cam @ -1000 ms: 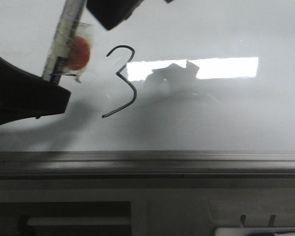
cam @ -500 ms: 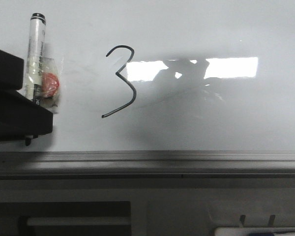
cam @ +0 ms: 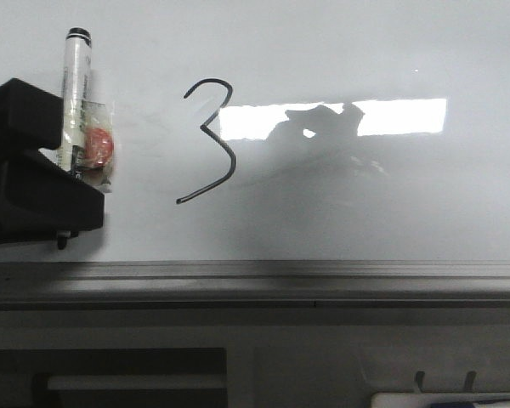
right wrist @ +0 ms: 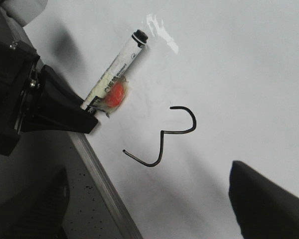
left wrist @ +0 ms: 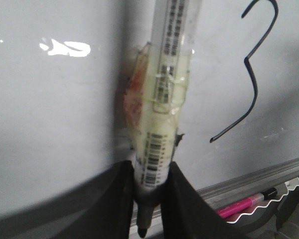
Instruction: Write number 3 on whiteboard
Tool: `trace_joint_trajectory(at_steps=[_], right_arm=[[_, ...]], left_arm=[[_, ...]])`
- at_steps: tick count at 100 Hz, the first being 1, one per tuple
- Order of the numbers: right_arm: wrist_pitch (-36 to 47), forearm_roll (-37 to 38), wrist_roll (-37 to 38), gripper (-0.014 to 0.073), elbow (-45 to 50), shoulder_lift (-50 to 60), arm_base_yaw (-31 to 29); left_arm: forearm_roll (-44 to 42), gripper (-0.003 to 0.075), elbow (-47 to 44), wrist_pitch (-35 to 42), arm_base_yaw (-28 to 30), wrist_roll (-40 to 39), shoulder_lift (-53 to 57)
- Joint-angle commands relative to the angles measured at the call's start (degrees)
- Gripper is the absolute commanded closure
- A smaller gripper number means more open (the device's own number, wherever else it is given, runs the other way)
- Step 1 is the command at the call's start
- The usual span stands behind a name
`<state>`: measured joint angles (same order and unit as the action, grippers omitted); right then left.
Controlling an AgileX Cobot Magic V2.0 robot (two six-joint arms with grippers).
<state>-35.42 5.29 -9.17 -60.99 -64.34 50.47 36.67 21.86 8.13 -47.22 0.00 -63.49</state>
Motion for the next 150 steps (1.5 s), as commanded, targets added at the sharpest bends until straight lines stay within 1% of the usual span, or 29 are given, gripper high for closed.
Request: trace_joint_trajectory(at_steps=[1, 7, 12, 17, 22, 43, 50, 56, 62, 65, 67, 70, 71, 73, 76, 79, 80, 81, 82, 84, 87, 88, 95, 106, 117, 128, 134, 141, 150], right_arm=[[3.15, 0.07, 0.23, 0.002, -1.67, 1.38, -0.37], [3.15, 0.02, 0.23, 0.002, -1.67, 1.38, -0.37], [3.15, 0.02, 0.23, 0.002, -1.67, 1.38, -0.37], [3.15, 0.02, 0.23, 0.002, -1.67, 1.38, -0.37], [3.15, 0.02, 0.23, 0.002, -1.67, 1.38, -0.37], [2.74, 0.02, 0.23, 0.0021, -1.67, 1.38, -0.37], [1.98, 0.02, 0.23, 0.0046, -1.67, 1.51, -0.37], [1.17, 0.02, 0.23, 0.0095, -1.67, 1.74, -0.37], [0.33, 0.02, 0.37, 0.0172, -1.67, 2.04, -0.37], [0.06, 0.02, 1.29, 0.0244, -1.67, 2.51, -0.37], [0.06, 0.02, 2.11, 0.0278, -1.55, 2.81, -0.37], [0.06, 0.02, 2.39, 0.0372, -1.55, 3.31, -0.37], [0.06, 0.02, 2.39, 0.0393, -1.55, 3.46, -0.37], [-0.06, 0.02, 2.39, 0.0474, -1.55, 4.04, -0.37], [0.04, 0.02, 2.39, 0.0534, -1.55, 4.42, -0.37], [0.17, 0.02, 2.39, 0.063, -1.55, 5.12, -0.37], [0.31, 0.02, 2.39, 0.0648, -1.43, 5.47, -0.37], [0.33, 0.02, 2.39, 0.0661, -1.44, 5.64, -0.37], [0.62, 0.02, 2.39, 0.0659, -1.44, 6.02, -0.37], [0.87, 0.02, 2.39, 0.0652, -1.18, 6.63, -0.37], [1.74, 0.02, 2.39, 0.0652, -0.82, 7.55, -0.37], [1.94, 0.02, 2.39, 0.0652, -0.71, 7.78, -0.37], [4.78, 0.02, 2.39, 0.0653, 1.18, 10.53, -0.37], [10.81, 0.02, 2.39, 0.0653, 6.59, 15.96, -0.37], [18.84, 0.37, 2.39, 0.0653, 15.41, 23.31, -0.37], [27.17, 0.37, 2.39, 0.0653, 24.51, 32.02, -0.37], [31.02, 0.37, 2.39, 0.0653, 30.03, 37.06, -0.37], [33.53, 0.37, 2.39, 0.0653, 35.36, 42.27, -0.37], [33.68, 0.37, 2.39, 0.0653, 40.6, 48.14, -0.37]], left_arm=[[0.22, 0.0626, 1.7, 3.94, 0.19, -0.56, 0.29], [0.22, 0.0524, 1.7, 3.94, 0.19, -0.56, 0.29], [0.22, 0.0415, 1.7, 3.94, 0.19, -0.56, 0.29], [0.22, 0.0342, 1.7, 3.94, 0.19, -0.56, 0.29], [0.22, 0.0302, 1.7, 3.94, 0.19, -0.56, 0.29], [-0.03, 0.0294, 1.7, 3.83, 0.19, 0.0, 1.8], [-1.09, 0.0294, 1.6, 3.25, 0.19, 0.0, 3.13], [-1.88, 0.0295, 1.6, 2.47, 0.19, 0.31, 4.52], [-2.7, 0.0304, 1.6, 1.6, 0.19, 0.59, 6.48], [-2.93, 0.0314, 1.6, 1.15, 0.19, 1.18, 7.44], [-2.91, 0.0325, 1.6, 0.87, 0.19, 1.77, 8.2], [-2.91, 0.0352, 1.6, 0.64, 0.19, 2.81, 9.27], [-2.91, 0.0371, 1.6, 0.64, 0.19, 3.04, 9.82], [-2.91, 0.0406, 1.6, 0.64, 0.19, 3.63, 10.63], [-2.91, 0.0463, 1.6, 0.64, 0.19, 4.81, 11.66], [-3.24, 0.0526, 1.52, 0.64, 0.19, 6.11, 12.66], [-3.25, 0.056, 1.52, 0.64, 0.19, 6.8, 13.25], [-3.38, 0.0577, 1.52, 0.64, 0.19, 7.17, 13.55], [-3.37, 0.0612, 1.52, 0.64, 0.19, 7.83, 13.83], [-3.37, 0.0647, 1.52, 0.55, 0.19, 8.68, 14.68], [-3.37, 0.0732, 1.52, 0.55, 0.19, 9.77, 16.1], [-3.37, 0.0745, 1.52, 0.55, 0.19, 10.08, 16.38], [-3.37, 0.0741, 1.52, 0.55, 0.19, 12.6, 19.21], [-3.62, 0.0741, 1.39, 0.25, 0.19, 16.11, 23.35], [-6.34, 0.0741, 0.55, -0.64, 0.19, 19.25, 27.07], [-11.07, 0.0741, -1.89, -2.44, 0.19, 19.61, 31.57], [-11.97, 0.0741, -3.48, -3.94, 0.19, 19.61, 34.03], [-11.97, 0.0741, -5.6, -4.57, 0.19, 19.61, 36.57], [-11.97, 0.0741, -7.3, -4.6, 0.19, 19.61, 38.99]])
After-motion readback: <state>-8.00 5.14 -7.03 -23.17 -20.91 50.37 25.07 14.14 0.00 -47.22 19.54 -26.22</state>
